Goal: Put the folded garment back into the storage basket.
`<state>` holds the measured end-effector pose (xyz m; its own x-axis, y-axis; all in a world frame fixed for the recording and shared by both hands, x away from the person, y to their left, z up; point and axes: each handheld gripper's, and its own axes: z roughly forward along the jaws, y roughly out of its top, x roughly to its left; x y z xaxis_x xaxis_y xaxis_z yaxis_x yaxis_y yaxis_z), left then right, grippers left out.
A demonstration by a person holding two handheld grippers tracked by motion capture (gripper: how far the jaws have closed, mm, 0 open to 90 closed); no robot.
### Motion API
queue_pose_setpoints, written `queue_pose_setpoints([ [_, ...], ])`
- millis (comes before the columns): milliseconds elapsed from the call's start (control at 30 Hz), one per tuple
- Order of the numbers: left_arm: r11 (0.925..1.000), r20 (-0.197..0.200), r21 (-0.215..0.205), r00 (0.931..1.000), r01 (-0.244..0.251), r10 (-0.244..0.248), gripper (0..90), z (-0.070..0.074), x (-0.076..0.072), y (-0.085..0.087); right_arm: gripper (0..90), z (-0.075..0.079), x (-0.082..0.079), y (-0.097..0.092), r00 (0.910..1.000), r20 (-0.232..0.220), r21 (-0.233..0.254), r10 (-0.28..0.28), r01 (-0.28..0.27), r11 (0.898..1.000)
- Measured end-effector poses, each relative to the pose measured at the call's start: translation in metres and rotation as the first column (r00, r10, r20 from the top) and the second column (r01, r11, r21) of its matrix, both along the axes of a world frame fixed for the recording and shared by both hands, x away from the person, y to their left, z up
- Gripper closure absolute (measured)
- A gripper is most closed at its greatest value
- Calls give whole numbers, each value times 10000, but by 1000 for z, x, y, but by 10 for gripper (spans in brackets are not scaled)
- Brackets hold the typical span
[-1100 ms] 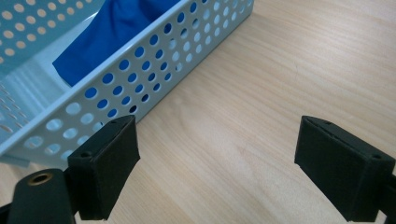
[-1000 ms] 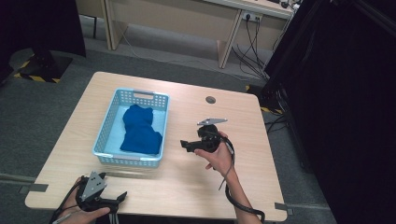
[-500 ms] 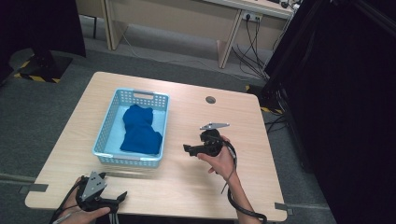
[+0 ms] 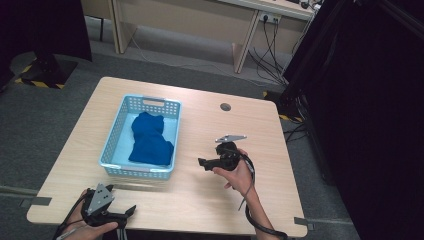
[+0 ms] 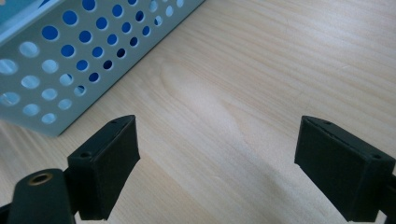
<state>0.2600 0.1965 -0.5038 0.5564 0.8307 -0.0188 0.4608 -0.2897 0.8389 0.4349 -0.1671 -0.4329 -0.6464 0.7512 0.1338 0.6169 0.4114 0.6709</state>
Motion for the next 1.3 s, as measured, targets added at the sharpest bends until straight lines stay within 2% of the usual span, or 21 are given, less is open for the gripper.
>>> queue_pose_setpoints([
  [700, 10000, -27, 52, 10000, 19, -18, 0, 0, 0, 0, 142, -8, -7, -16, 9997, -132, -177, -211, 209, 9996],
  [1300, 10000, -13, 40, 10000, 13, -13, 0, 0, 0, 0, 142, -8, -12, -25, 9995, -113, -227, -305, 302, 9993],
])
